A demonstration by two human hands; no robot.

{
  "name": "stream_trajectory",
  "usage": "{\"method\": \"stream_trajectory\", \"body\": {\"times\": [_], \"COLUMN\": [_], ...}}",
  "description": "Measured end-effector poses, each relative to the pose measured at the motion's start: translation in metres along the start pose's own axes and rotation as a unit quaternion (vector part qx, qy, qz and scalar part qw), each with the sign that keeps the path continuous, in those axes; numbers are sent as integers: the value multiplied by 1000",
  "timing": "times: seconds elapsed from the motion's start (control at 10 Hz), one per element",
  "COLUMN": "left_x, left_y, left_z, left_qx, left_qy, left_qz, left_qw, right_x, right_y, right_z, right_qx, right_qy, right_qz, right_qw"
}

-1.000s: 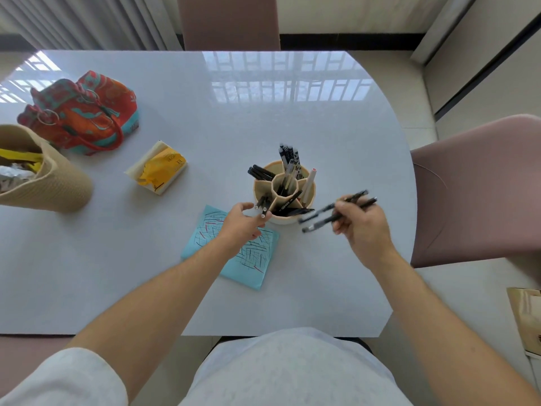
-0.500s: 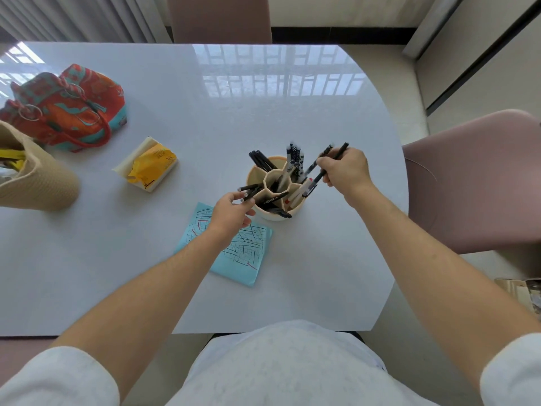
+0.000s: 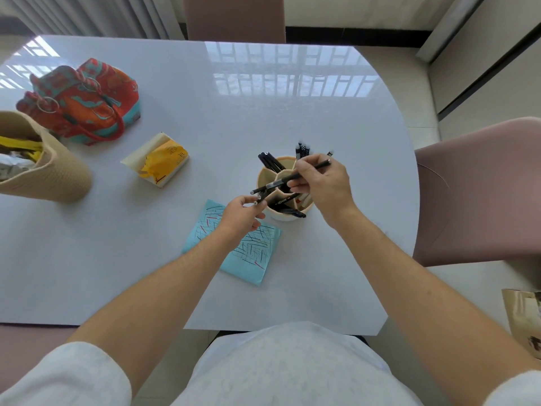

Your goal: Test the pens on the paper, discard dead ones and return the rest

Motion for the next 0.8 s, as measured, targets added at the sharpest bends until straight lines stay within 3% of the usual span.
{"method": "stream_trajectory", "body": {"times": [0.1, 0.3, 0.4, 0.5, 0.6, 0.8], "left_x": [-1, -5, -7, -7, -7, -4], "left_y": [-3, -7, -7, -7, -3, -8], "left_z": [-1, -5, -7, -9, -11, -16], "left_qx": [2, 2, 9, 10, 9, -1], "left_qy": [0, -1, -7, -12, -11, -16], "left_qz": [5, 14, 8, 10, 13, 32], "left_qw": [1000, 1000, 1000, 1000, 1000, 999], "right_x": [-6, -27, -46, -60, -61, -14], "right_y": [4, -5, -10, 8, 13, -6], "right_z": [1, -9, -18, -19, -23, -44], "right_qx": [28, 171, 269, 269, 262, 319], "right_qy": [4, -7, -43, -93, -107, -19], "right_qz": [-69, -217, -311, -416, -446, -337], "right_qw": [997, 961, 910, 864, 849, 886]}}
Point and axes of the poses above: each hand's wrist, its own z-axis towards the middle knuckle, its own x-axis out of the back of the hand, y = z × x, the point moved 9 cm from there along z, towards the middle knuckle, and after that the axes turned 7 degrees about y, right-handed, at the moved point
